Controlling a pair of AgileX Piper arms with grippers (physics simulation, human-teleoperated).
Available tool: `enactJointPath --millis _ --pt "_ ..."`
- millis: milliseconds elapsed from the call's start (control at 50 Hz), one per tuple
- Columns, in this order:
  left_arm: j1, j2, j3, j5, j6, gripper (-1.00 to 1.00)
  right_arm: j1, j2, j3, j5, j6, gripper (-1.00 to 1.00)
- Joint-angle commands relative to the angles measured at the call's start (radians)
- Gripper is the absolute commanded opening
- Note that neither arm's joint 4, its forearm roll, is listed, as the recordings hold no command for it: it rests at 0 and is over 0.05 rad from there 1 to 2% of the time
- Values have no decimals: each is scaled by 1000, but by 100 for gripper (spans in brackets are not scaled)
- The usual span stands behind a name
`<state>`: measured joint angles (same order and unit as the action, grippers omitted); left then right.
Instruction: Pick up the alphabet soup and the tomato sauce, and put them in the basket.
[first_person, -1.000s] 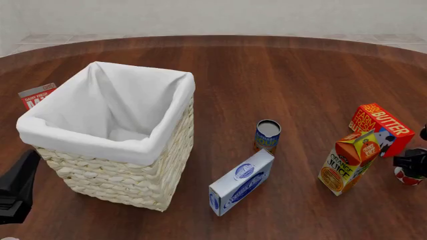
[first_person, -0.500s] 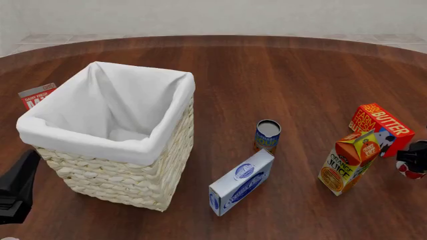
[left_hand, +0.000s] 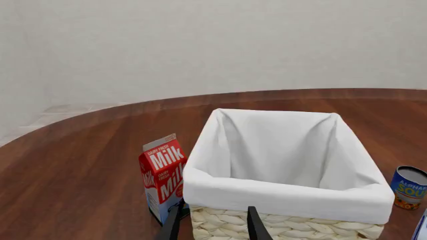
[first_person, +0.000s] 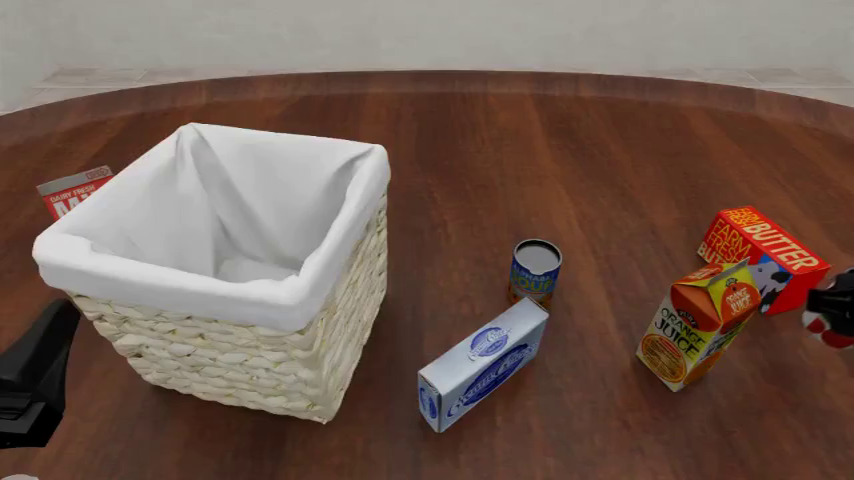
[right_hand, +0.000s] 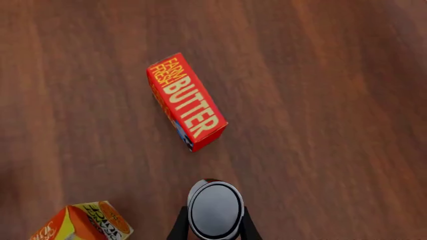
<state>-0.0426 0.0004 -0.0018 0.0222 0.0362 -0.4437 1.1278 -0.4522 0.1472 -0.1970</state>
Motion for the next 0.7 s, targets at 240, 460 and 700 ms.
enactJointPath --millis 240,460,700 --pt "-4 0 -1 -3 2 100 11 -156 -53 159 35 -100" --pt "-4 0 -2 -7 2 100 27 -215 -99 230 49 -100" --pt "-3 0 -1 -8 -1 100 52 -254 -175 304 46 -100"
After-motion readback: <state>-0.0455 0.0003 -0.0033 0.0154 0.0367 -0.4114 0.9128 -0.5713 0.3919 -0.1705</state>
